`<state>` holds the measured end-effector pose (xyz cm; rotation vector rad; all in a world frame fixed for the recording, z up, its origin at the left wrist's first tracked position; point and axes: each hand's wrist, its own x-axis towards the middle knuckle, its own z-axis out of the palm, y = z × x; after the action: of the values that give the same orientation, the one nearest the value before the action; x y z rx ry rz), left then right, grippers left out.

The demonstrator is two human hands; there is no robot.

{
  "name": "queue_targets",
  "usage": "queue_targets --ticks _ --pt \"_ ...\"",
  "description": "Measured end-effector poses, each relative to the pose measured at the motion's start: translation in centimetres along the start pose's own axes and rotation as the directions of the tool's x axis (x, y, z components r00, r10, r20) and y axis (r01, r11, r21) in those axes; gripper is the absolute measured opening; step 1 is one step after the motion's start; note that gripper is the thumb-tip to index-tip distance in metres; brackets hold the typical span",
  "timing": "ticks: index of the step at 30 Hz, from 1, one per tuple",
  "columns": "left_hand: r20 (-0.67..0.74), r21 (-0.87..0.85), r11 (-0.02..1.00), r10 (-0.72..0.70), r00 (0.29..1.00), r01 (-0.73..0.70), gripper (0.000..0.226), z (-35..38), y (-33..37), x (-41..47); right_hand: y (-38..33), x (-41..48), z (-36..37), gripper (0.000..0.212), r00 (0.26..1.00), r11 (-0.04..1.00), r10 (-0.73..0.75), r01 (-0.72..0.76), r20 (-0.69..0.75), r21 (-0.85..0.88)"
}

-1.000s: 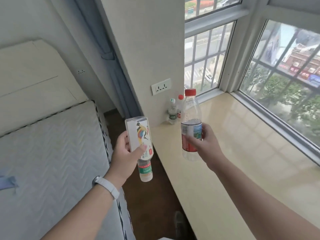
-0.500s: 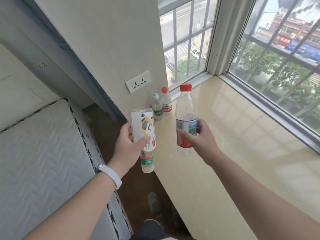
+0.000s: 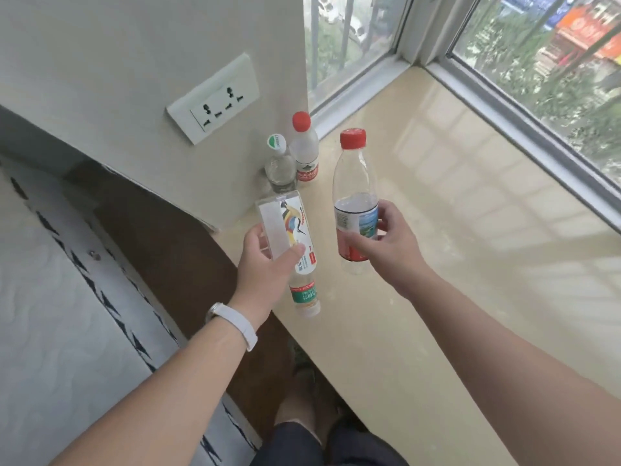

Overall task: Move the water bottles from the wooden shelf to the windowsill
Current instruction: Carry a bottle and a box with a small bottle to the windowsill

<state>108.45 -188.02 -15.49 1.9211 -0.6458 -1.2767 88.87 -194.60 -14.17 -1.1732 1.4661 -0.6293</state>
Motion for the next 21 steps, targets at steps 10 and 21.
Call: queue_targets --ticks 10,21 --pt "-0.002 0.010 0.994 -0.113 0.994 0.113 0.056 2.7 -4.2 8.9 3.5 9.7 3.6 0.050 0.995 0.998 -0.004 -0.002 -0.095 -0.059" --pt "-0.004 -0.056 0.983 -0.174 0.985 0.173 0.053 6.5 -6.6 12.6 5.4 15.4 6.1 0.055 0.992 0.993 -0.077 0.067 -0.096 -0.101"
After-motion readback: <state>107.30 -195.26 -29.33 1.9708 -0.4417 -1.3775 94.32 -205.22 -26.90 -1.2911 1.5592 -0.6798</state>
